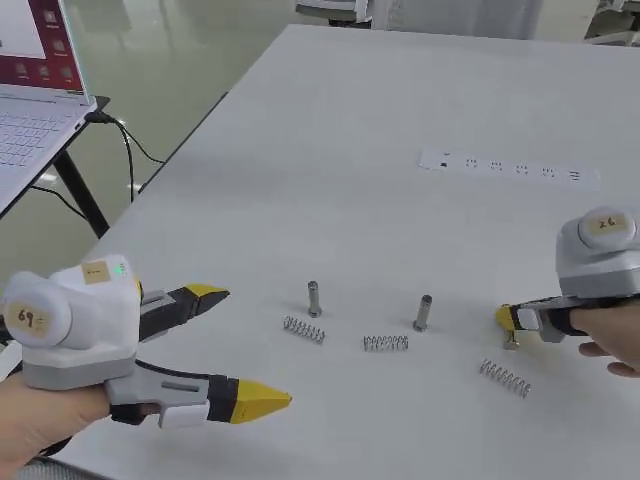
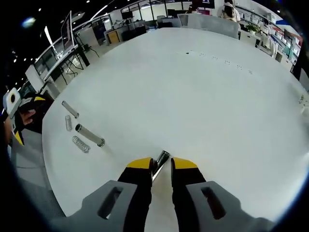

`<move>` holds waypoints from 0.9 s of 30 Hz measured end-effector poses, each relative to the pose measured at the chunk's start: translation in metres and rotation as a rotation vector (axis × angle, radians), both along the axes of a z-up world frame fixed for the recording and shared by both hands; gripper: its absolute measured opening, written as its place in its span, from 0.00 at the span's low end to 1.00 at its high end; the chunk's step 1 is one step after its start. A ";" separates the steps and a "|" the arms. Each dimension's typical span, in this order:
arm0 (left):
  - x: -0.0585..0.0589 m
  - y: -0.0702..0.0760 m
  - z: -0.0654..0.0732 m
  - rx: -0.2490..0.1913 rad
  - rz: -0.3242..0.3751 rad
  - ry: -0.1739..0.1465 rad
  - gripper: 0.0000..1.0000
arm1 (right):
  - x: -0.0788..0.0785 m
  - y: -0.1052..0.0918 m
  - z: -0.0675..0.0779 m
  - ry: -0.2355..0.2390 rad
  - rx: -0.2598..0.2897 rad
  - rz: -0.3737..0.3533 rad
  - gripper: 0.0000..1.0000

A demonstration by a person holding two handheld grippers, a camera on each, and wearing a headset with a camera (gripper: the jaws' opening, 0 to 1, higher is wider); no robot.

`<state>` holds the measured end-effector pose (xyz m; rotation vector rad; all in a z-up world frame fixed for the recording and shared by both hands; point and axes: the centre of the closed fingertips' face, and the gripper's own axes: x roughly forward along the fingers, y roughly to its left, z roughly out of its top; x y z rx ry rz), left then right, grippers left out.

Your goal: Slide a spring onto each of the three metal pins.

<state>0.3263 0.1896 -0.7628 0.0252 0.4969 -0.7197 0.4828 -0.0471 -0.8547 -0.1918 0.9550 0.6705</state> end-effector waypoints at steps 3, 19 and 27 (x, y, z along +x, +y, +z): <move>0.000 0.000 0.000 -0.002 0.000 0.003 0.89 | -0.001 0.000 0.001 0.009 0.006 -0.006 0.10; 0.000 0.000 0.001 -0.007 -0.003 -0.001 0.89 | 0.002 -0.003 0.001 0.029 0.047 -0.084 0.05; 0.001 -0.002 0.002 -0.008 -0.003 -0.007 0.88 | -0.002 -0.004 0.009 0.010 0.085 -0.085 0.05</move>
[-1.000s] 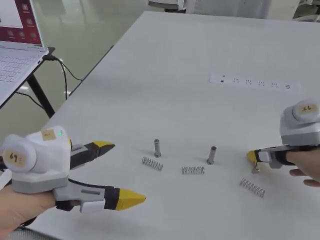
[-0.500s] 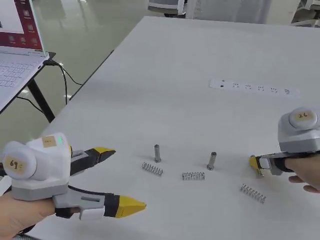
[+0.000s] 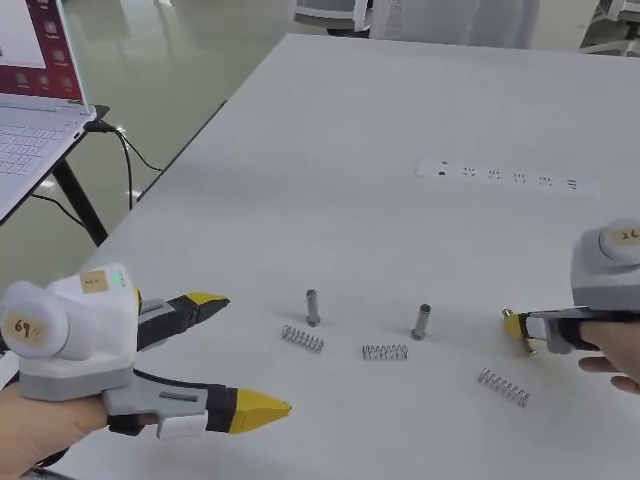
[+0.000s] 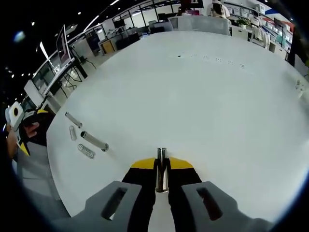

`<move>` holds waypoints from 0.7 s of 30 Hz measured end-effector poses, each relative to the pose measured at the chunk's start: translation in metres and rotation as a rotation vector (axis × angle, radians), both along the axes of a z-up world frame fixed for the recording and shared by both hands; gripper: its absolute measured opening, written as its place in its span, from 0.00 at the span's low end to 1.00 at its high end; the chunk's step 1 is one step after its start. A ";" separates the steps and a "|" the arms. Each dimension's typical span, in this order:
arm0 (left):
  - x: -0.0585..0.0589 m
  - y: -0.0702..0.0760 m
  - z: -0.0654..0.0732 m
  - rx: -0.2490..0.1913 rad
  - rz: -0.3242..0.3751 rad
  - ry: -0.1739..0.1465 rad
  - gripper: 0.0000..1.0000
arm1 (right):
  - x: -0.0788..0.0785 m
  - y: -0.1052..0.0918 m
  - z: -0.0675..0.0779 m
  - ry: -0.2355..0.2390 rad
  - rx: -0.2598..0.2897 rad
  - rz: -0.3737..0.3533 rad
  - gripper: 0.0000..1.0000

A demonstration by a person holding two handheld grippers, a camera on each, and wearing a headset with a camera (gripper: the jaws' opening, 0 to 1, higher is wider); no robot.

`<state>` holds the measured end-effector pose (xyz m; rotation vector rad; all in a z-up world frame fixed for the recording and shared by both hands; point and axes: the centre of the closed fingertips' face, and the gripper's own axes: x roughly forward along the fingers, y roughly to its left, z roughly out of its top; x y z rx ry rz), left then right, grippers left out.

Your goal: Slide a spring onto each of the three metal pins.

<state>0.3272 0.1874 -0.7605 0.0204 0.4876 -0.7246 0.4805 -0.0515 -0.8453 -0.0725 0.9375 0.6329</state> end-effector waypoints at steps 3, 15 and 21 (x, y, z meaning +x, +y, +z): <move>0.000 0.000 0.000 -0.001 0.001 0.000 0.88 | -0.001 -0.001 0.003 -0.017 0.006 0.004 0.05; 0.000 -0.002 0.000 0.002 -0.004 0.000 0.88 | -0.006 -0.001 0.014 -0.077 0.042 0.024 0.05; 0.000 -0.002 0.000 0.001 -0.007 -0.001 0.88 | -0.006 -0.001 0.017 -0.087 0.053 0.025 0.05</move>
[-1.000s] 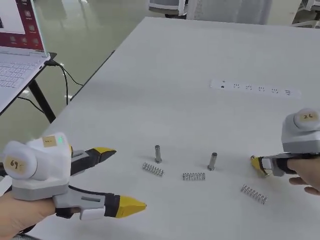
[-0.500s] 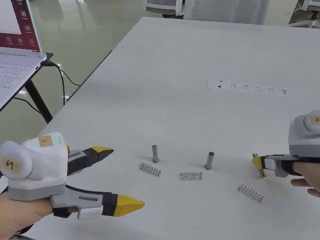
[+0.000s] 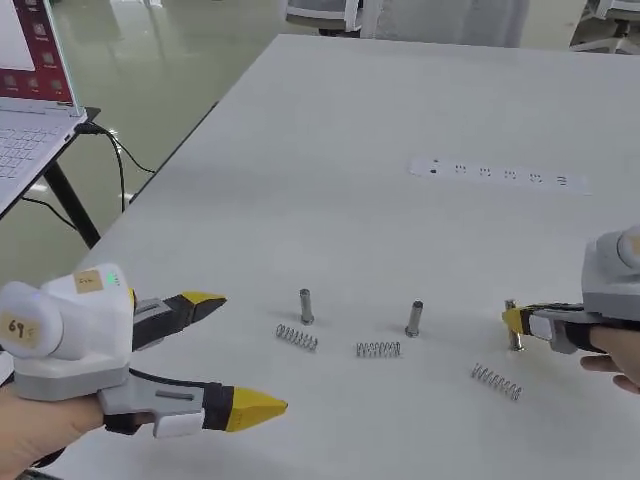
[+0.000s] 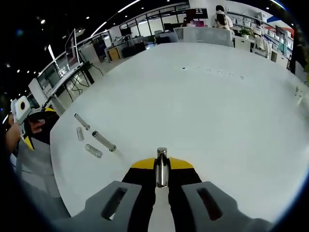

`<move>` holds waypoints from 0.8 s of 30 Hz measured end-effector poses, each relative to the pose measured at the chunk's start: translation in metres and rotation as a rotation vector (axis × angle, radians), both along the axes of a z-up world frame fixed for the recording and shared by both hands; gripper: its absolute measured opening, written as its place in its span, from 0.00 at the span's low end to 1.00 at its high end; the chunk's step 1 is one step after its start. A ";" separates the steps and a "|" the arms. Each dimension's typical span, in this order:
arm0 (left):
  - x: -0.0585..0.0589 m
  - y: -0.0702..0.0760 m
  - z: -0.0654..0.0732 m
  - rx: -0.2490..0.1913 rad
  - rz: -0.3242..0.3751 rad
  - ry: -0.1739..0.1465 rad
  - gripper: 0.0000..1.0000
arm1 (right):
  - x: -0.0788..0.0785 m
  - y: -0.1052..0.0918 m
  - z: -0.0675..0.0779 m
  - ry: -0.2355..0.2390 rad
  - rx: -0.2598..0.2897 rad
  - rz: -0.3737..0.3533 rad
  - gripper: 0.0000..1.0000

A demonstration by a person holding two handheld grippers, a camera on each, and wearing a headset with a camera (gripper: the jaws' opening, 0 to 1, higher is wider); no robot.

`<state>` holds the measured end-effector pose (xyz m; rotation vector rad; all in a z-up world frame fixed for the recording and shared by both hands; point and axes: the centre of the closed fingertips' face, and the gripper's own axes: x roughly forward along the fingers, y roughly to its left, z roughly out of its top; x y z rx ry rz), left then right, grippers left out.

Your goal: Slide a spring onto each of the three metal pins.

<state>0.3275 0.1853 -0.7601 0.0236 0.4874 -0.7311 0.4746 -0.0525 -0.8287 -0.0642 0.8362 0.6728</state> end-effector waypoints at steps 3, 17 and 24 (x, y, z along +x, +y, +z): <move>-0.001 0.001 -0.001 0.002 0.000 0.005 0.87 | 0.000 0.001 0.002 -0.012 0.000 0.006 0.05; -0.001 0.001 -0.003 0.005 0.002 0.007 0.87 | -0.004 0.001 0.006 -0.038 -0.001 0.022 0.05; -0.002 -0.001 -0.002 0.002 -0.002 0.007 0.87 | -0.010 0.000 0.006 -0.058 -0.027 0.049 0.05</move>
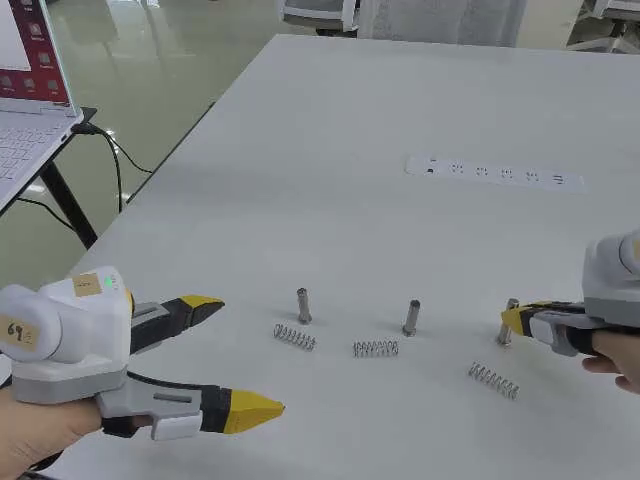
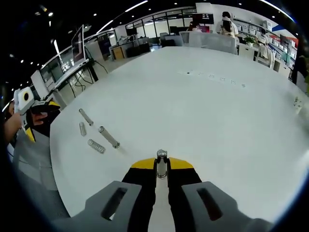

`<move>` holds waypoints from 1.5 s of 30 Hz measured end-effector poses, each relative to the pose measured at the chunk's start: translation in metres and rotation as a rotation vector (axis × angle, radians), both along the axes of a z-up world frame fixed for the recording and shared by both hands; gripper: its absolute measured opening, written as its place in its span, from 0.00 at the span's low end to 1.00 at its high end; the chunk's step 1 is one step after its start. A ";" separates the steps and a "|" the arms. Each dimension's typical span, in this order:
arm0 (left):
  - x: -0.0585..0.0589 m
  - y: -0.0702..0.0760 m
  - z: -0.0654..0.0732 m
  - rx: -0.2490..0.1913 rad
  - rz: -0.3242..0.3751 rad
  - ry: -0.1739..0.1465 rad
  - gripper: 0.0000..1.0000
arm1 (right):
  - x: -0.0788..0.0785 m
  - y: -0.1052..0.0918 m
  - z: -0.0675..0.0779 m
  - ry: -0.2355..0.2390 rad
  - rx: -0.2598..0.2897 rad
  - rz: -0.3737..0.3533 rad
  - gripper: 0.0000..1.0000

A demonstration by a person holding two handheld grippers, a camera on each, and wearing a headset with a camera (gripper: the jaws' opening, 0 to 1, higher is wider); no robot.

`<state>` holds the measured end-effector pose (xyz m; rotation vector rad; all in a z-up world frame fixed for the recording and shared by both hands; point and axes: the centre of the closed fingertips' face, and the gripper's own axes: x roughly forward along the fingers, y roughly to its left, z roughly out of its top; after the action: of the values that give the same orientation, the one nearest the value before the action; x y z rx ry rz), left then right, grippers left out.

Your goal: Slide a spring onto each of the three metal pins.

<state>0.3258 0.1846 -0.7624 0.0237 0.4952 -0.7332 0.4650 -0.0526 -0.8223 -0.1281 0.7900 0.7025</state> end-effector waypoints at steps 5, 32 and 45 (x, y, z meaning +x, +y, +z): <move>0.001 0.002 0.001 -0.003 0.007 -0.003 0.87 | -0.005 0.000 0.000 -0.015 -0.026 0.027 0.05; -0.001 0.000 0.000 -0.003 0.005 0.005 0.87 | -0.013 -0.004 0.000 -0.014 -0.032 0.043 0.11; 0.003 0.001 -0.002 -0.003 0.022 0.011 0.90 | -0.010 -0.002 0.003 -0.023 -0.013 0.041 0.24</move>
<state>0.3287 0.1858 -0.7641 0.0117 0.5039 -0.7126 0.4547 -0.0548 -0.8188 -0.1642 0.7716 0.7331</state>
